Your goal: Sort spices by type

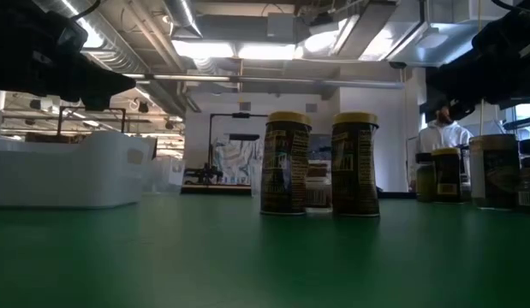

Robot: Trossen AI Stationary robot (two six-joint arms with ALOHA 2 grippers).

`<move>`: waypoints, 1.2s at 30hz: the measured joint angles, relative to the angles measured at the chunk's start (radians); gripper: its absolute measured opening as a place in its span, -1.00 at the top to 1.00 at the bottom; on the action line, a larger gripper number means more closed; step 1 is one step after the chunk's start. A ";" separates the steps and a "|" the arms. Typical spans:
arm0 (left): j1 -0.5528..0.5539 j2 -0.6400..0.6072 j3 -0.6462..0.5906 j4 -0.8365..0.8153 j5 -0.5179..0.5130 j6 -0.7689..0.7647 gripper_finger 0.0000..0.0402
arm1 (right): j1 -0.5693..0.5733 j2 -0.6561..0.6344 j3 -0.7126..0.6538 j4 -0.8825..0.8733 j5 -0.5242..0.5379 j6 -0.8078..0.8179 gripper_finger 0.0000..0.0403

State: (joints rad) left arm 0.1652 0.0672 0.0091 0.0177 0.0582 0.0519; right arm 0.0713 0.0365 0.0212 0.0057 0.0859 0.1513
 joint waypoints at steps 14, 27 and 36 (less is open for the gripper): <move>0.000 0.000 0.000 0.000 0.000 0.000 0.95 | 0.000 0.000 0.000 0.000 0.000 0.000 0.90; 0.000 0.000 0.000 0.001 0.001 0.000 0.95 | 0.000 0.000 0.000 0.000 0.000 0.000 0.90; 0.000 0.000 -0.001 0.331 0.001 -0.255 0.95 | 0.000 0.000 -0.005 0.047 0.001 0.000 0.90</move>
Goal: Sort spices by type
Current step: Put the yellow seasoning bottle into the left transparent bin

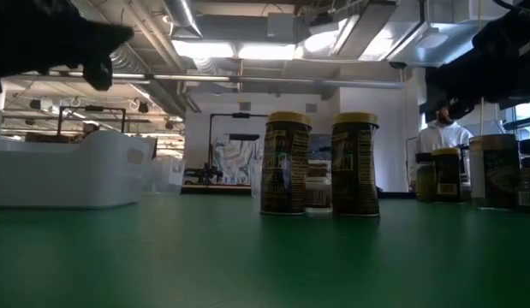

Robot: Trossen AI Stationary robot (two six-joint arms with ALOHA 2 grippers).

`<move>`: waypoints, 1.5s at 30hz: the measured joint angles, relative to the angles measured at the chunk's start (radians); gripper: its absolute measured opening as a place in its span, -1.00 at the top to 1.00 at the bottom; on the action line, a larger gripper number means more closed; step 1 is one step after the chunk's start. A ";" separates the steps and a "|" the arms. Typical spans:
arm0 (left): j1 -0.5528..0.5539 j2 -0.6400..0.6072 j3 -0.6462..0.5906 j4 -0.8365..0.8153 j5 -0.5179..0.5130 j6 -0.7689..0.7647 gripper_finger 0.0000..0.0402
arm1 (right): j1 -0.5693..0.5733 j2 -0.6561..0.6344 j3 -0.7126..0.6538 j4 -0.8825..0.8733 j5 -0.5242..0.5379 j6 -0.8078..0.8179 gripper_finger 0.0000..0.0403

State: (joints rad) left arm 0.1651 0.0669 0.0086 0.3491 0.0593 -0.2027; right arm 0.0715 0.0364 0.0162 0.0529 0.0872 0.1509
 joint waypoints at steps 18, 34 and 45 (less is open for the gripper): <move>-0.029 0.259 0.136 0.103 -0.105 0.090 0.95 | 0.000 0.000 0.002 0.068 0.079 0.001 0.90; -0.102 0.904 0.545 -0.005 -0.102 0.152 0.95 | 0.000 0.000 0.004 0.141 0.093 0.000 0.90; -0.082 1.109 0.560 0.287 -0.135 0.062 0.63 | 0.000 0.003 0.005 0.201 0.105 -0.029 0.86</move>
State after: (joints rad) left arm 0.0832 1.1763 0.5685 0.6364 -0.0760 -0.1411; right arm 0.0715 0.0399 0.0208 0.2537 0.1919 0.1219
